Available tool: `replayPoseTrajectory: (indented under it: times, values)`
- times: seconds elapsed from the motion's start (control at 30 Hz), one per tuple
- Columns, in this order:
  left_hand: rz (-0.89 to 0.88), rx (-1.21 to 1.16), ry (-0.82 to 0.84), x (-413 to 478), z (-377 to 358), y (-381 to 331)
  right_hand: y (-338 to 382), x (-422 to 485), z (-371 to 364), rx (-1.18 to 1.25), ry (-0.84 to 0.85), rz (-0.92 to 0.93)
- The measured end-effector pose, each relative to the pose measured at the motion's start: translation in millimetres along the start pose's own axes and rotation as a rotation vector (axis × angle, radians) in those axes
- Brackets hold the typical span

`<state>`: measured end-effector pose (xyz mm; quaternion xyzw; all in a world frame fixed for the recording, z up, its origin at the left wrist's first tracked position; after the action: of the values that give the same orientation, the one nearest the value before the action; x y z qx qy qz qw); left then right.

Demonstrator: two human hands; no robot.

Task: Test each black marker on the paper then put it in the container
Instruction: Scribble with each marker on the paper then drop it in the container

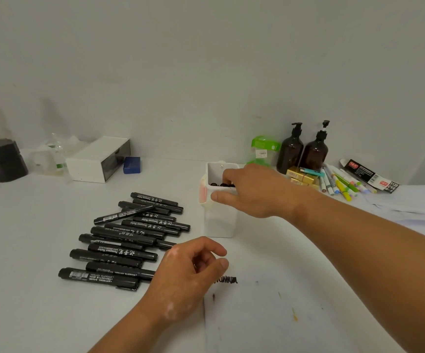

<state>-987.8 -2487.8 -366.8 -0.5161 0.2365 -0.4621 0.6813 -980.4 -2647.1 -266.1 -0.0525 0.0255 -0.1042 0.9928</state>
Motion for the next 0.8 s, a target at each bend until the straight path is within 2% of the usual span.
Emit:
replayPoseTrajectory:
  times: [0.13,0.27,0.37,0.6,0.8]
  values:
    - [-0.004,0.002,-0.001,0,1,0,-6,-10,20,0.135,-0.051,0.016]
    - [-0.001,0.006,-0.008,0,1,1,-23,-41,55,0.279,-0.28,0.019]
    - [-0.004,0.017,-0.001,0,0,0,-29,-74,54,0.37,-0.411,0.047]
    - [0.002,0.071,-0.004,-1,-1,2,-43,-117,-59,0.661,-0.266,-0.086]
    - [0.043,0.047,0.004,-4,-3,2,-37,-131,-112,0.774,-0.255,-0.114]
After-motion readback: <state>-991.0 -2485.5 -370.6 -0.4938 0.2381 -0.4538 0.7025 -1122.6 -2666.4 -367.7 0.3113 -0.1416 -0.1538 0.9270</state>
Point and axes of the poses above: each hand's wrist, its own x-axis towards the middle knuckle, its own z-axis out of the back of the hand, y = z × x, the point moved 9 cm from there along x, towards the middle knuckle, and after that the axes turned 14 degrees about y, right-handed, at the moved point
